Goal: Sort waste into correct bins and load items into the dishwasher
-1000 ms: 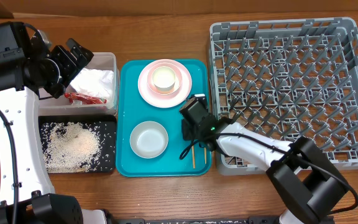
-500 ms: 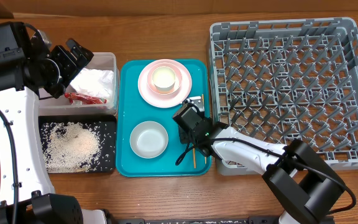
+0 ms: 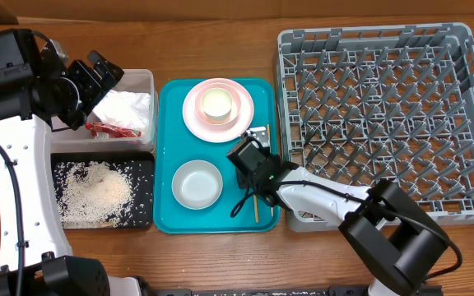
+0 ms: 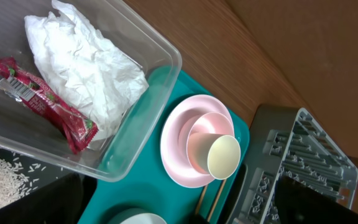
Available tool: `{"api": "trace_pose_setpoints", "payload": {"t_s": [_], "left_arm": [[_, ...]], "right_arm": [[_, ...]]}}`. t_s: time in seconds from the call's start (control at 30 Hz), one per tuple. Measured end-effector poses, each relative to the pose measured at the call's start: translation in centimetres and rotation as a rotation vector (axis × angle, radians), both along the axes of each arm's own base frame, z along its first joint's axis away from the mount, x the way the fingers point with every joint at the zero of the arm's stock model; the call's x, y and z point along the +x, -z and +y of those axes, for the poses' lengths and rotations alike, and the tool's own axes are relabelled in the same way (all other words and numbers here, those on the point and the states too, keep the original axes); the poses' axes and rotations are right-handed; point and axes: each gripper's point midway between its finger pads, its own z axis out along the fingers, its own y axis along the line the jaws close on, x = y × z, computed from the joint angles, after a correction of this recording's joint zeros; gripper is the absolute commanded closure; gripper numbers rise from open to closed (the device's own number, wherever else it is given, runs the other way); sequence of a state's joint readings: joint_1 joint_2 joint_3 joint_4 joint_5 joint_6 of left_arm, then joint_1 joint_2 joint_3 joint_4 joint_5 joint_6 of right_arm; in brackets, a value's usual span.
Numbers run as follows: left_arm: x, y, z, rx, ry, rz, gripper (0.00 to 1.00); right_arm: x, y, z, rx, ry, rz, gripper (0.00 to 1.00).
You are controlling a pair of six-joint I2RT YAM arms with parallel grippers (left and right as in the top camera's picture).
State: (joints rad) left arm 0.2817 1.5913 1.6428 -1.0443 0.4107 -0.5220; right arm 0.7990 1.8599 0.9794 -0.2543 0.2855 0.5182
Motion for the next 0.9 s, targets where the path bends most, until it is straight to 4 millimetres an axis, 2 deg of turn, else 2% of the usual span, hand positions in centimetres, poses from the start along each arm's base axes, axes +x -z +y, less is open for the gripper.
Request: {"api": "trace_pose_setpoints", "payload": {"t_s": [0.07,0.3,0.47,0.57,0.7,0.73,0.8,0.83,0.9], "left_arm": [[0.0,0.0,0.0,0.000,0.000,0.000,0.00],[0.0,0.0,0.0,0.000,0.000,0.000,0.00],[0.0,0.0,0.0,0.000,0.000,0.000,0.00],[0.0,0.0,0.0,0.000,0.000,0.000,0.00],[0.0,0.0,0.0,0.000,0.000,0.000,0.00],[0.0,0.0,0.0,0.000,-0.001,0.000,0.00],[0.0,0.0,0.0,0.000,0.000,0.000,0.00],[0.0,0.0,0.0,0.000,0.000,0.000,0.00],[0.0,0.0,0.0,0.000,0.000,0.000,0.00]], "right_arm": [[0.2,0.0,0.0,-0.001,0.004,-0.009,0.96],[0.6,-0.2,0.3,-0.003,0.006,-0.008,0.96],[0.7,-1.5,0.5,-0.025,0.005,0.018,0.96],[1.4,-4.6,0.5,-0.011,0.018,-0.017,0.96],[3.1,-11.8,-0.3,0.053,0.067,-0.144,0.96],[3.6,-14.3,-1.0,0.078,0.093,-0.190,0.96],[4.3,-17.4,-2.8,0.099,0.134,-0.252,0.96],[4.8,-19.3,-4.5,0.100,0.166,-0.291,0.96],[5.4,-20.3,-6.7,0.085,0.194,-0.309,0.96]]}}
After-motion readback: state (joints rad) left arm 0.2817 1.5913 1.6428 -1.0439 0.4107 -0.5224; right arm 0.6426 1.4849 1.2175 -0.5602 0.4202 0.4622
